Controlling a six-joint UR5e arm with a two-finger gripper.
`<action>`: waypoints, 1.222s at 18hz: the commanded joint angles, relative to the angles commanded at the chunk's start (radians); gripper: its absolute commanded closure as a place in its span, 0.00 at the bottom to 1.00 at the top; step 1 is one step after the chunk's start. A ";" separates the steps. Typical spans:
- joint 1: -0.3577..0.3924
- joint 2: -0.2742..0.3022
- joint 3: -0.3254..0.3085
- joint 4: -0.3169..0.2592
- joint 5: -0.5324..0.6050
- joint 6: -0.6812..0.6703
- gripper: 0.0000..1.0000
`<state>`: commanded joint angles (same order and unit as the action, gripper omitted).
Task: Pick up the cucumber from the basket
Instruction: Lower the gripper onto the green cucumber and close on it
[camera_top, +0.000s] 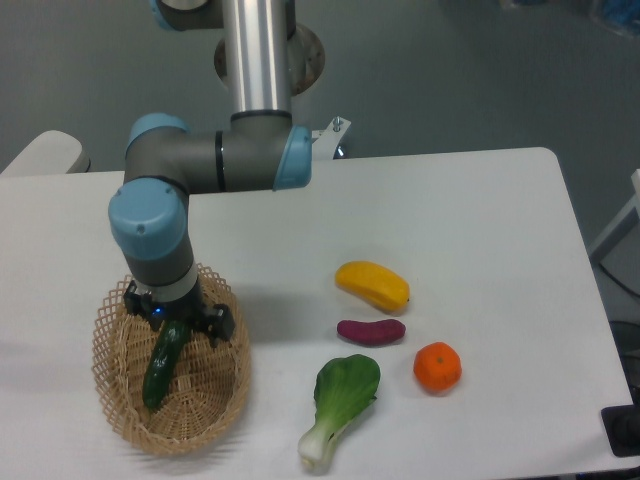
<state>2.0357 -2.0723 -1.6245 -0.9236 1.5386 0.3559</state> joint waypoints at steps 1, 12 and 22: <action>-0.006 -0.012 0.001 0.006 0.003 -0.003 0.00; -0.037 -0.043 -0.006 0.020 0.005 -0.006 0.00; -0.038 -0.048 -0.009 0.020 0.005 0.005 0.63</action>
<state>1.9972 -2.1200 -1.6337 -0.9035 1.5432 0.3605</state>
